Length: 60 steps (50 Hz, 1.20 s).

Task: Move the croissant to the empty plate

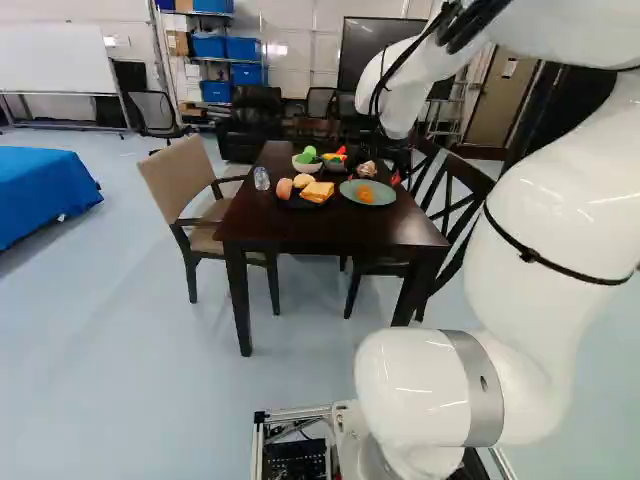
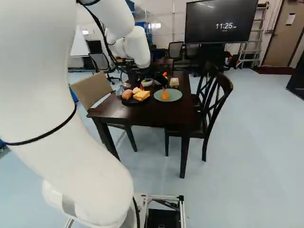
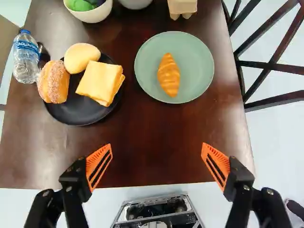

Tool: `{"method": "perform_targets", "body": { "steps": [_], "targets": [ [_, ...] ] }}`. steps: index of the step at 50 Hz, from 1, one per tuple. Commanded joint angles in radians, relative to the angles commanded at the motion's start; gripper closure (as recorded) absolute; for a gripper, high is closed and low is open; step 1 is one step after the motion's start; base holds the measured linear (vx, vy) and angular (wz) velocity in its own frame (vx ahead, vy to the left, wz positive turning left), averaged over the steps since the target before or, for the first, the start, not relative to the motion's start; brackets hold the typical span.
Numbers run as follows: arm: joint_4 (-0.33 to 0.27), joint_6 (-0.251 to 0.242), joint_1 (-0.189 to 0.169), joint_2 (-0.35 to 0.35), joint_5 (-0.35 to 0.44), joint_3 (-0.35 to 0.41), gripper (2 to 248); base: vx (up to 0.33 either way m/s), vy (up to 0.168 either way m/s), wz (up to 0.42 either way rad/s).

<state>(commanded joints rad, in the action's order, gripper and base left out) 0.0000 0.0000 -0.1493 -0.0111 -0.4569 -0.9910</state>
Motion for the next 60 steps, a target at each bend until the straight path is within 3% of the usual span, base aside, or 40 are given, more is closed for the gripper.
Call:
{"method": "perform_targets", "body": {
  "steps": [37,60],
  "targets": [
    [0.0,0.0,0.042,0.199,0.0,0.19,3,0.0,0.0,0.0],
    [0.0,0.0,0.045,0.206,0.016,0.204,3,0.0,0.0,0.0]
  ]
}}
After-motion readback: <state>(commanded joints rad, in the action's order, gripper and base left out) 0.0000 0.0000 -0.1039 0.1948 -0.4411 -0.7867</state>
